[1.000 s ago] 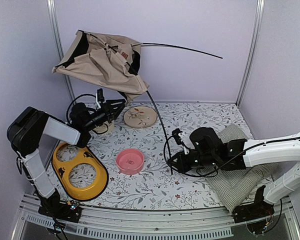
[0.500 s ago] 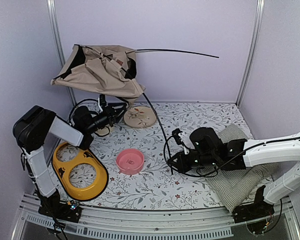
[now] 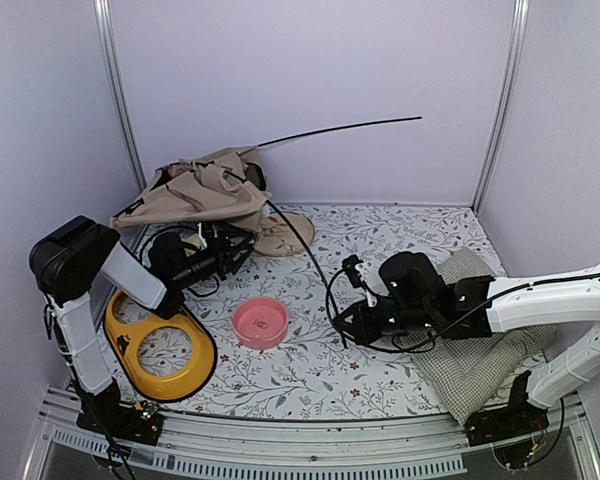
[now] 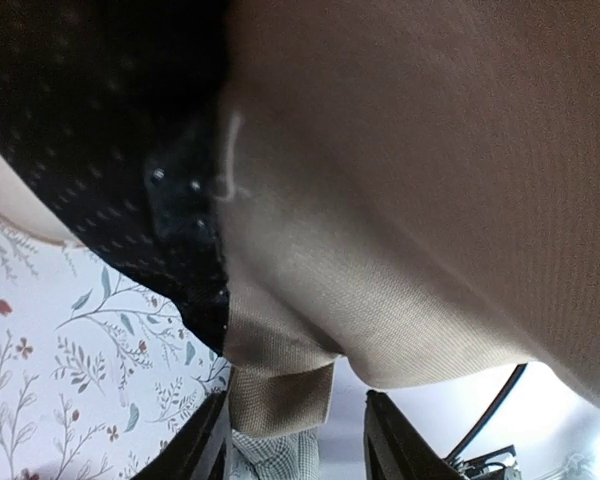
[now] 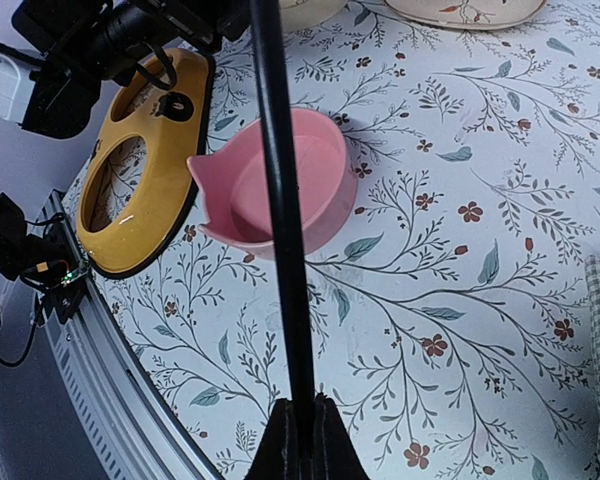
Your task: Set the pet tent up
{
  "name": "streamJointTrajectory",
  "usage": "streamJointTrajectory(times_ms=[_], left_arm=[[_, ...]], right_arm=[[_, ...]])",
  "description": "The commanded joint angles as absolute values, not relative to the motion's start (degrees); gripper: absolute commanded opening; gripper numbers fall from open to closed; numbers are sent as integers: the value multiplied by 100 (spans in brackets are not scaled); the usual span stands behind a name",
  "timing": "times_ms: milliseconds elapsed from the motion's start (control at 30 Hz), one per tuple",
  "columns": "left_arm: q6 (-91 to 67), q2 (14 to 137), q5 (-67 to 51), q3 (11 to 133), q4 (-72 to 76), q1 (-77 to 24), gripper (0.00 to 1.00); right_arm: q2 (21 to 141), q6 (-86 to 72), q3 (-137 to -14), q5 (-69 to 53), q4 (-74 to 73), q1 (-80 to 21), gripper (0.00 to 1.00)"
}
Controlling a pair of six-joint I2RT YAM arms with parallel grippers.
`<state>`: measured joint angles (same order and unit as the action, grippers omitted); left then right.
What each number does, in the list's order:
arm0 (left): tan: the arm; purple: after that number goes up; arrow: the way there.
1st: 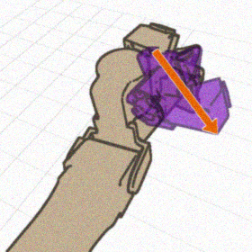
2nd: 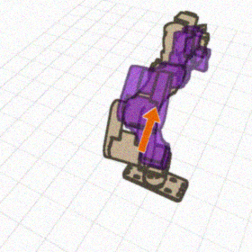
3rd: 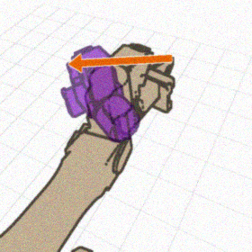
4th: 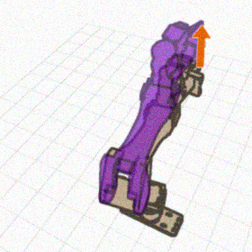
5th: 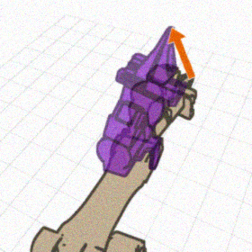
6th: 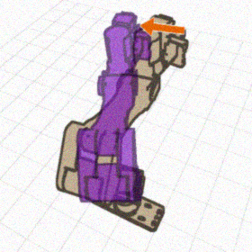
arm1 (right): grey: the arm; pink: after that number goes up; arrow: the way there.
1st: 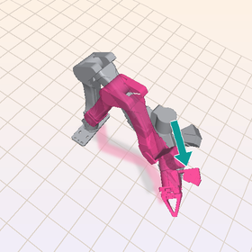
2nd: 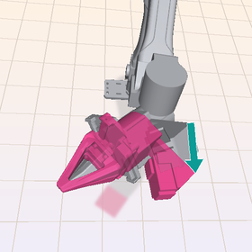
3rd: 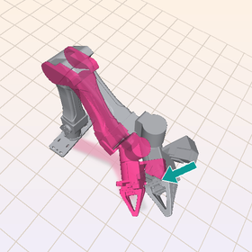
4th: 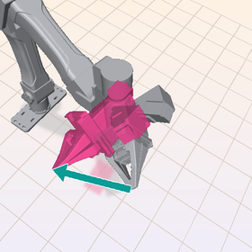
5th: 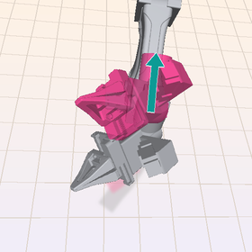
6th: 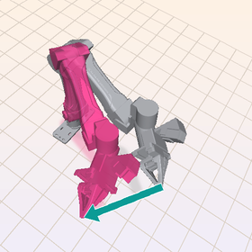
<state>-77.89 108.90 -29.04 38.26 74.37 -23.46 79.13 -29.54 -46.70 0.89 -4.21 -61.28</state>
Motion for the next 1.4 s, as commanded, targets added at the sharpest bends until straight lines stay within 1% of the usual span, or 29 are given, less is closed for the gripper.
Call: streamJointTrajectory(times_ms=[0, 333, 533, 667, 800, 1000, 1233, 1367], left_arm=[[-8128, 10826, -2551, 3428, 7832, -2523, 46], [-8987, 11056, -1852, 2722, 8716, -2695, 44], [-9132, 11057, -1515, 2417, 8809, -2751, 44], [-8886, 11075, -1560, 2423, 8752, -2734, 46], [-8618, 11208, -1591, 2562, 8890, -2729, 53], [-8455, 11740, -1583, 2770, 9332, -2668, 58], [-8350, 11966, -1451, 2984, 10064, -2580, 59], [-8297, 11976, -1372, 3103, 10195, -2546, 59]], right_arm=[[7955, -3056, -4942, 139, 115, -6082, 0], [8099, -3067, -5032, 9, 179, -6071, 0], [8158, -3062, -5081, -26, 201, -6063, 0], [8171, -3060, -5118, -42, 197, -6065, 0], [8199, -3048, -5147, -53, 178, -6064, 0], [8192, -3050, -5151, -85, 204, -6056, 0], [8209, -3041, -5158, -114, 225, -6056, 0], [8230, -3041, -5144, -127, 243, -6056, 0]])
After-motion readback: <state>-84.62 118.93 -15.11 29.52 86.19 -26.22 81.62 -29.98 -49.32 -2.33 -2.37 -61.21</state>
